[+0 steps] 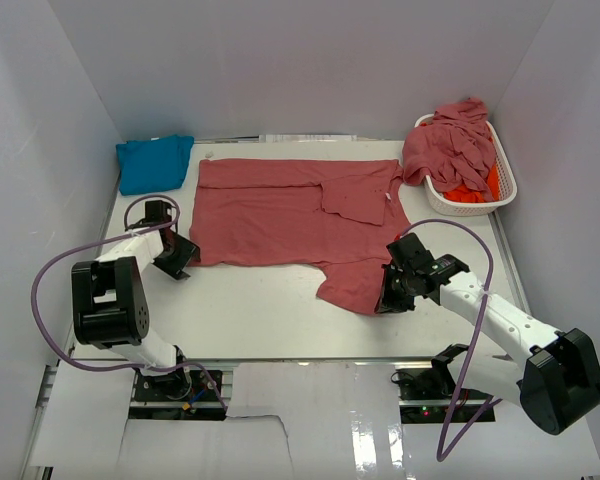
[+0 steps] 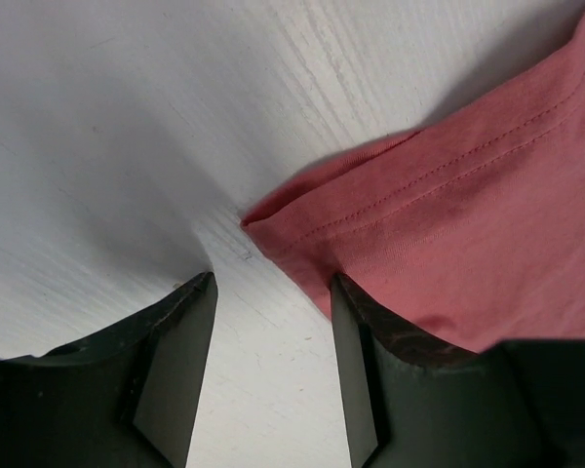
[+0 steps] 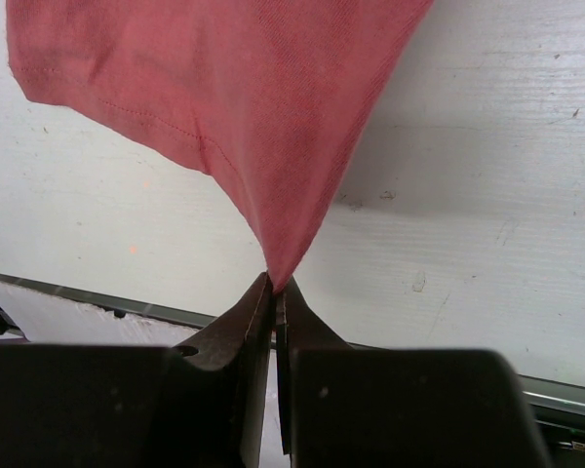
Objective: Fold and stack the t-shirts
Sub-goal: Grap the side of the flattened tshirt closest away from the robot with both arms
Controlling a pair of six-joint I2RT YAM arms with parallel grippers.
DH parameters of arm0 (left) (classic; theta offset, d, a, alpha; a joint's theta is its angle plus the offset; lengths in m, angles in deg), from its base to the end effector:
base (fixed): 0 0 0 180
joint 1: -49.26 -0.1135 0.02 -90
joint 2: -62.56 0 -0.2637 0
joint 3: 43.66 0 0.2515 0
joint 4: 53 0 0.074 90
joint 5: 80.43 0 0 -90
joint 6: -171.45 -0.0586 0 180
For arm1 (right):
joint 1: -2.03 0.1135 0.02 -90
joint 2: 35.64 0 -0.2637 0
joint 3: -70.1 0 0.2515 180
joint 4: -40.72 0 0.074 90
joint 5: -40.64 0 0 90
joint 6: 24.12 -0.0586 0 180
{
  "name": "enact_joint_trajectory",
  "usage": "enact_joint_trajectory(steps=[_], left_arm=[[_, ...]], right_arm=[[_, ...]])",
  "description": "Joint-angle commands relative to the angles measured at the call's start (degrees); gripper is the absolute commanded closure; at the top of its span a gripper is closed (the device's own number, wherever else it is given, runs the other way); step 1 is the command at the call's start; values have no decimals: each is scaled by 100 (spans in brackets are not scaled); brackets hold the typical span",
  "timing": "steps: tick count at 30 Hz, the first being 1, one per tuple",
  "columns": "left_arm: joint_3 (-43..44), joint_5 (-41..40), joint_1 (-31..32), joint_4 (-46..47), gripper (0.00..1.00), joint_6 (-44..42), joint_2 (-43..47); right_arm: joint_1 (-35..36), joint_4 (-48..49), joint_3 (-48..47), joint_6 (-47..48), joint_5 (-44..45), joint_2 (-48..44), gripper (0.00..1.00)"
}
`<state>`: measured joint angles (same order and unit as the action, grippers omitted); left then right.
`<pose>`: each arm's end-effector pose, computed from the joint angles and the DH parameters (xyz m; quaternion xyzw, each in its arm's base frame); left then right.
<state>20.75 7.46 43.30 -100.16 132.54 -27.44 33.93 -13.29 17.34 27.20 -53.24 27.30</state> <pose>0.2844 0.0319 0.1420 -0.4745 0.8672 -0.0407 0.1454 0.1722 0.1118 0.1846 0.0501 0.9729 0.1559 0.1631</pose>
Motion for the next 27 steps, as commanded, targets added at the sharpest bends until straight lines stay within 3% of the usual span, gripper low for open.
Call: enact_joint_trajectory(steps=[1,17,21,23,26,27], left_arm=[[28,-18,-37,84,40,15,-114],[371,-141,-99,93,39,-3,-571],[353,-123,-116,128,51,-11,-703],[353,-114,-116,155,67,-29,-712],[353,-123,-116,190,68,-38,-721],[362,-123,-125,190,72,-55,-730]], right_arm=[[35,-66,-77,-61,-43,-27,92],[27,-101,-103,-61,-43,-27,92],[35,-101,-129,-61,-34,-53,92],[35,-110,-147,-61,-34,-27,92],[27,-102,-173,-52,-43,-1,92],[27,-93,-182,-44,-34,17,92]])
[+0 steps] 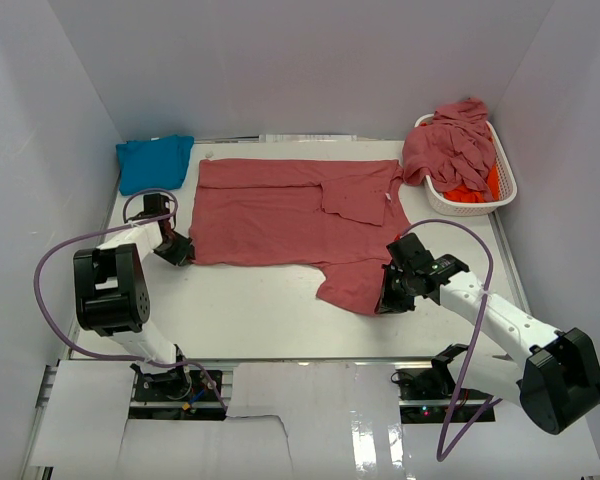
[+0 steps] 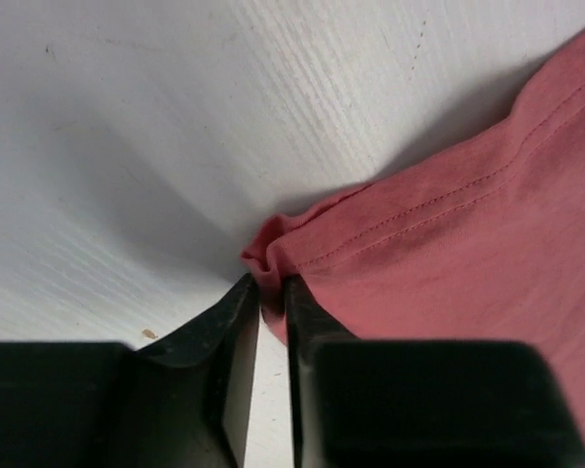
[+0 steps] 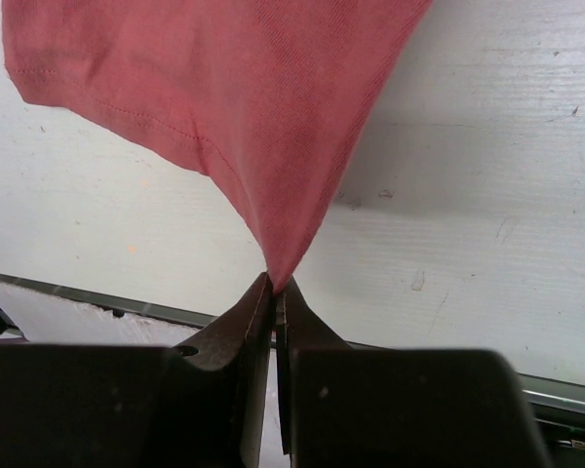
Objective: Fold and stack the t-shirts
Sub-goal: Grap the side of the flattened tshirt closest away from the robot with both arms
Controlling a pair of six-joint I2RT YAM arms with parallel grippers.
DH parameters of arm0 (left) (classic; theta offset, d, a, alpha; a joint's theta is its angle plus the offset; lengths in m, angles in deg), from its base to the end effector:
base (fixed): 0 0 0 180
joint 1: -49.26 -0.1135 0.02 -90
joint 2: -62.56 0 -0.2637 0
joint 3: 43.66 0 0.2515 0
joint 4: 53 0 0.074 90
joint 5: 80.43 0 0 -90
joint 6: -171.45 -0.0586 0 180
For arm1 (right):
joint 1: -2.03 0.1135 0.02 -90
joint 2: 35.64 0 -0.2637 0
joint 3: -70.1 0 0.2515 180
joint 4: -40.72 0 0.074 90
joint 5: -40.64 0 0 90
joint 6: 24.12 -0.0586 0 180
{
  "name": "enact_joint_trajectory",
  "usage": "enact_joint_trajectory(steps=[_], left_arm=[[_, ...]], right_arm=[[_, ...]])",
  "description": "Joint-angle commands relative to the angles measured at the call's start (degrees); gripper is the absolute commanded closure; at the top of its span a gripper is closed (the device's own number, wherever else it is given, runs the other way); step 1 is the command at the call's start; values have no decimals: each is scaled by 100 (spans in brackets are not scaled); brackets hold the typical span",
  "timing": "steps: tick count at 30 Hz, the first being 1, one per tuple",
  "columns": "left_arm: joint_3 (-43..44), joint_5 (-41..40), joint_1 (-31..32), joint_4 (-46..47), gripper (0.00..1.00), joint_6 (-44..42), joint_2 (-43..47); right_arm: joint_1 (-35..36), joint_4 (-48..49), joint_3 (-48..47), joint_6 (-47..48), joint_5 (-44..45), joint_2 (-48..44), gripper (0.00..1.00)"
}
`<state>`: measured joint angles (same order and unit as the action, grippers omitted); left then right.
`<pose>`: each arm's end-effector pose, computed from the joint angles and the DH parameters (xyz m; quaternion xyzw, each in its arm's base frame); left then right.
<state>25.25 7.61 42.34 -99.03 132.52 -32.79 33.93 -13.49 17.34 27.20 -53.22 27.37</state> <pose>0.3072 0.0393 0.1377 -0.4813 0.8631 -0.0416 0.1475 0.1719 0.1116 0.1842 0.0502 0.9734 0.1544 0.1613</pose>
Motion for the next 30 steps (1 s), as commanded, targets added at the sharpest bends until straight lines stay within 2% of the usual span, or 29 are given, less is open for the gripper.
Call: enact_joint_trajectory(steps=[1,2,5,6,16,30], left_arm=[[-80,-121,-20,76,75,-79,-212],[-71,-103,-20,76,82,-88,-221],[-88,-51,-20,76,92,-115,-177],[-114,-42,-20,68,100,-132,-168],[192,-94,-20,6,100,-528,-133],[825,19,-29,-249,100,-493,-229]], right_arm=[[27,-90,-191,-44,-36,19,92],[27,-91,-226,-35,-19,36,92],[27,-152,-392,-17,-10,72,92],[27,-196,-471,-17,-1,89,92],[-385,-697,-1535,281,-422,256,92],[-1255,-574,-2300,1099,-739,1223,92]])
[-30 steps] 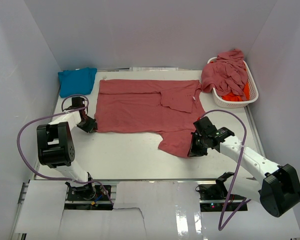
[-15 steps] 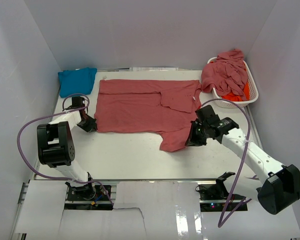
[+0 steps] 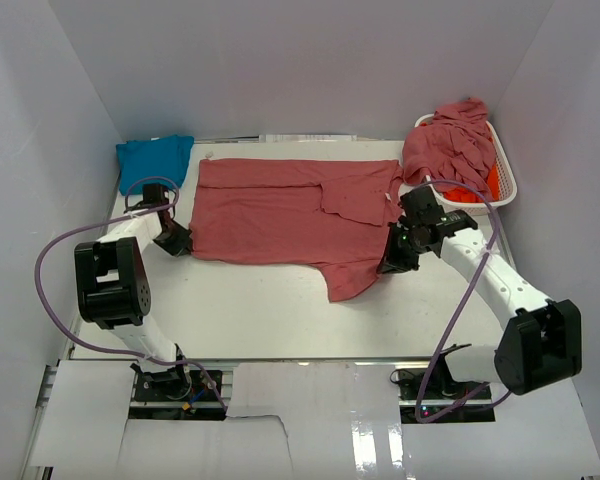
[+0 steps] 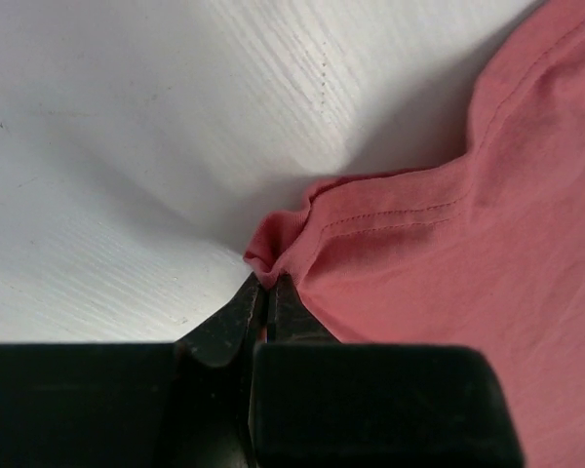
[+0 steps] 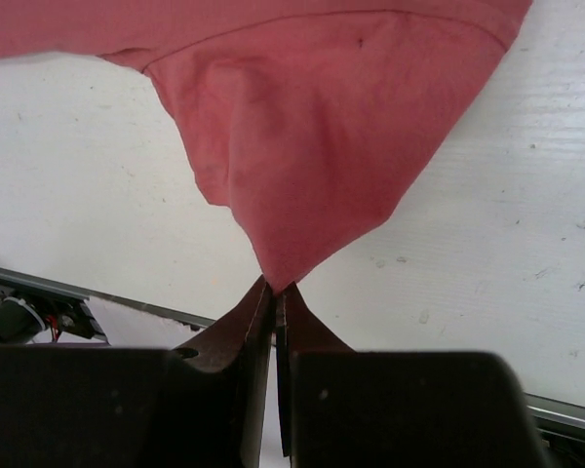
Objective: Fold and stack the t-shirts
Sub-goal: Grap the side of the flattened tshirt closest away from the robot with both arms
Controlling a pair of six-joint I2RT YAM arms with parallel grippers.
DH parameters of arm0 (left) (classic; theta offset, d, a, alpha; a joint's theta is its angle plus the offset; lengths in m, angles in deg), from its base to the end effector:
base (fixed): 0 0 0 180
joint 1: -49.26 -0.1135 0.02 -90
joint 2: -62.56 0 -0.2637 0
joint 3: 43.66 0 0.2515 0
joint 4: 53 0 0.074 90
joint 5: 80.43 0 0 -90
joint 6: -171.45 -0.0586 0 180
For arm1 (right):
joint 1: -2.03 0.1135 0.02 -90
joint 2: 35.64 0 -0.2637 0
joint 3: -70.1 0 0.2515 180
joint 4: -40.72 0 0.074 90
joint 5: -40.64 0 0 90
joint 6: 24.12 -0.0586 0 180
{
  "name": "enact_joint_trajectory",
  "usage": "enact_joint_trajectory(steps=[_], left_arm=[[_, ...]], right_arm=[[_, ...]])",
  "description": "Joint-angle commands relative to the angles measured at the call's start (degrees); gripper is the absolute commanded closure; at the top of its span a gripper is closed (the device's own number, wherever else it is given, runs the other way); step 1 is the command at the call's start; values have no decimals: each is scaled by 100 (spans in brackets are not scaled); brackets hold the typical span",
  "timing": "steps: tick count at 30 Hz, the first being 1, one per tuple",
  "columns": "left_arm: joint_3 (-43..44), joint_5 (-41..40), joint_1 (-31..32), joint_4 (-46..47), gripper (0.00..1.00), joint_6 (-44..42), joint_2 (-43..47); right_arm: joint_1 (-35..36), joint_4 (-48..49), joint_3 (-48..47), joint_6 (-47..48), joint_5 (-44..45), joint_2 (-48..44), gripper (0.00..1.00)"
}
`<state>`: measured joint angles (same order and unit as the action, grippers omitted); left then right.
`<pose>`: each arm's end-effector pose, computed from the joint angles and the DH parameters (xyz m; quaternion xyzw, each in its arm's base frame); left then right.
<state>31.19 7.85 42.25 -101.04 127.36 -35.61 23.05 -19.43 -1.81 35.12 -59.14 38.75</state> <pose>0.3281 0.0421 0.1493 -0.4418 0.8822 -0.0400 0.1576 0.2399 0.1029 0.2396 0.0621 0.9663 0.1774 0.1759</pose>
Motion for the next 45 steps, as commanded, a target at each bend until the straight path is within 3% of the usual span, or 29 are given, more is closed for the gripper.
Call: enact_joint_trajectory(steps=[1,12,23,28,45], left_arm=[[257,22,-11,-65,100,32,35],[846,-233,120,-601,100,-188,-202],[882,-206,156,-628,100,-73,-167],[908,-189,164,-645,100,-47,-176],[1663,-119,164,-953,100,85,-554]], right_arm=[[-211,21,-525,343,-173,198,92],[-484,3,-1220,633,-340,752,92],[-914,-93,-2204,975,-490,1402,92],[-959,-348,-2889,1134,-499,1797,92],[-994,-454,-3769,1213,-577,2457,92]])
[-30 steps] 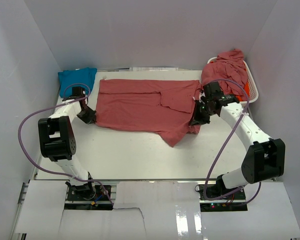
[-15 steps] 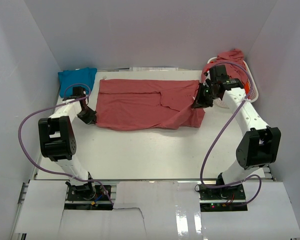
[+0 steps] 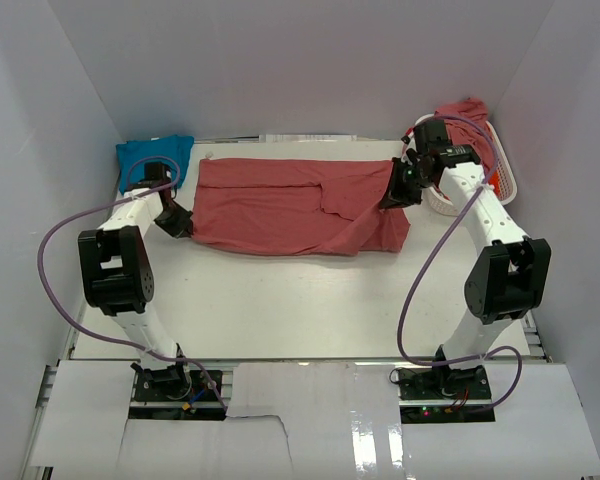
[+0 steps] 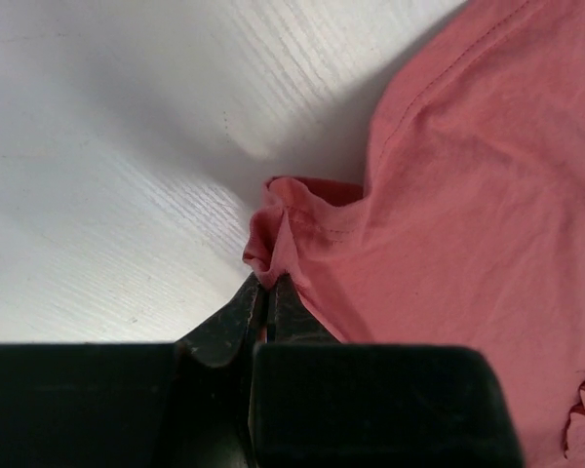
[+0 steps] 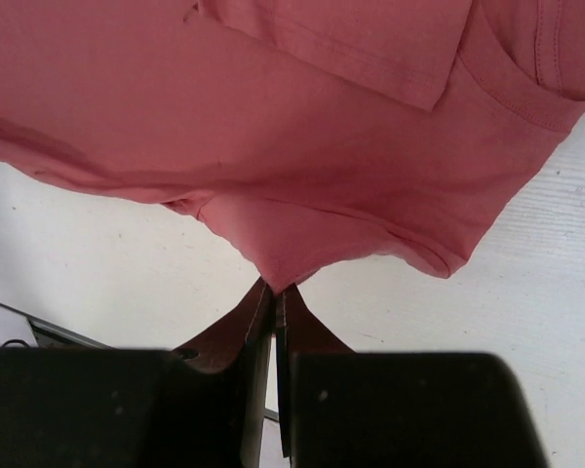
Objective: Fold and stack the t-shirts
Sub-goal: Grap the side of the flattened tshirt closest away from the robot with both arms
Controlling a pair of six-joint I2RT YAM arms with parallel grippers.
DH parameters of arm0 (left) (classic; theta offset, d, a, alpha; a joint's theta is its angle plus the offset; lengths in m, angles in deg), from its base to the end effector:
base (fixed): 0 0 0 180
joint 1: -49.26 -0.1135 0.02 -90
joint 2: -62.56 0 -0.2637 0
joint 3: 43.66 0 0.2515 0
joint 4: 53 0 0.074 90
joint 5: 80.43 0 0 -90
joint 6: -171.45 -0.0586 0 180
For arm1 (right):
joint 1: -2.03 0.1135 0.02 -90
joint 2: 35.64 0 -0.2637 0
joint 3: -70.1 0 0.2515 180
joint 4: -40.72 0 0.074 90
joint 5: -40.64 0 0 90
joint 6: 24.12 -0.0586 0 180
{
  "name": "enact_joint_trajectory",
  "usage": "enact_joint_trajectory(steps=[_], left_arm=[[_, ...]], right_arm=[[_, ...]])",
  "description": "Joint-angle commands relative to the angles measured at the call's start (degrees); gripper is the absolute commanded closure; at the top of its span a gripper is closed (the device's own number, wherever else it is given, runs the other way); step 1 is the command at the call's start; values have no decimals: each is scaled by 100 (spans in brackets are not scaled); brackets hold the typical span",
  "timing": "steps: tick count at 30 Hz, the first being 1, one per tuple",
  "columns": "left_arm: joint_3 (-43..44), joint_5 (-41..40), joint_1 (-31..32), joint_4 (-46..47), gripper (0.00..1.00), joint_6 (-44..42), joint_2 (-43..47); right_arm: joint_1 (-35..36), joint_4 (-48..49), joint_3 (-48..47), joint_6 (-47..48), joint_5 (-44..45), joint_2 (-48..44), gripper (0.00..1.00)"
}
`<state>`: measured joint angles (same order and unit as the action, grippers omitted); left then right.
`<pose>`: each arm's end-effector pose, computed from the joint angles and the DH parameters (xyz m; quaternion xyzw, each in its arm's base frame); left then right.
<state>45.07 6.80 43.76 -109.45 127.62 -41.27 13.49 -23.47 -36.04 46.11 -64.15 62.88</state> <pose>0.3658 0.0381 0.1783 -0.4335 0.8865 -0.0333 0.1586 0.3698 0.0902 0.2986 0.0319 0.9500 0.1955 0.2415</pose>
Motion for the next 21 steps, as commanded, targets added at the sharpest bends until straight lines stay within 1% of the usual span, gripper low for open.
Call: enact_joint_trajectory(steps=[1,11,21], left_arm=[[319,-14,14,-138,100,67,-14],[601,65,14,-252,100,217,-243],[1251,171,14,-410,100,331,-699]], right_arm=[[-48,-58,-442,114,-103,123,92],[-127,-120,-1058,131,-59,554,92],[-223,-217,-1778,219,46,1116,92]])
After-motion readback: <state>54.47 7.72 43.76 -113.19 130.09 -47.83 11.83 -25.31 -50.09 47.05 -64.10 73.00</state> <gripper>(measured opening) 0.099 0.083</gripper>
